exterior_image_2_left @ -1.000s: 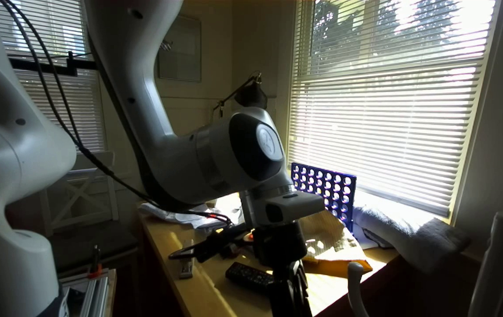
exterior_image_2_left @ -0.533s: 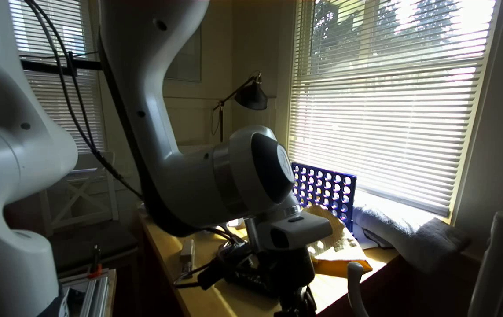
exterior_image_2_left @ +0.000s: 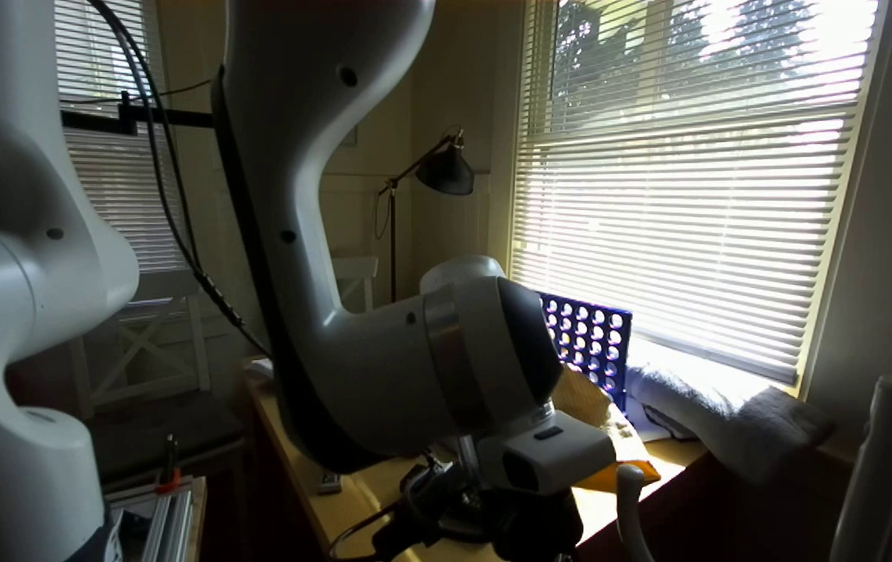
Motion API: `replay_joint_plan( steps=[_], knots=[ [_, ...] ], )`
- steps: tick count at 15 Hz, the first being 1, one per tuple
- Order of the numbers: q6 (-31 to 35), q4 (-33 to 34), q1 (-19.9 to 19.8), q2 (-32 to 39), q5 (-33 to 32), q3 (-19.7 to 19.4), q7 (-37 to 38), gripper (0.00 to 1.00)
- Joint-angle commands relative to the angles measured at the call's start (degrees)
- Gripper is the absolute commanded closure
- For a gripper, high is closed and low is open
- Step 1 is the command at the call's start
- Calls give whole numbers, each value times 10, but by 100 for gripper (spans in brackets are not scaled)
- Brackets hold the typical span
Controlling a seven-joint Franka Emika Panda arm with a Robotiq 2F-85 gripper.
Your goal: Put the hanger on the table
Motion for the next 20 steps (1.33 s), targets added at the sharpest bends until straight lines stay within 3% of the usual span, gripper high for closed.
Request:
replay_joint_plan(
  steps=[1,4,5,6,16,20],
  knots=[
    [21,36,-6,47,-62,-10,50,0],
    [21,51,-5,65,-92,-12,79,0],
    [22,54,-5,69,-101,-12,88,7],
    [23,56,-5,72,-108,-12,94,26],
    [25,66,-6,88,-152,-10,138,96],
    [30,58,-5,75,-152,-9,139,100]
  ],
)
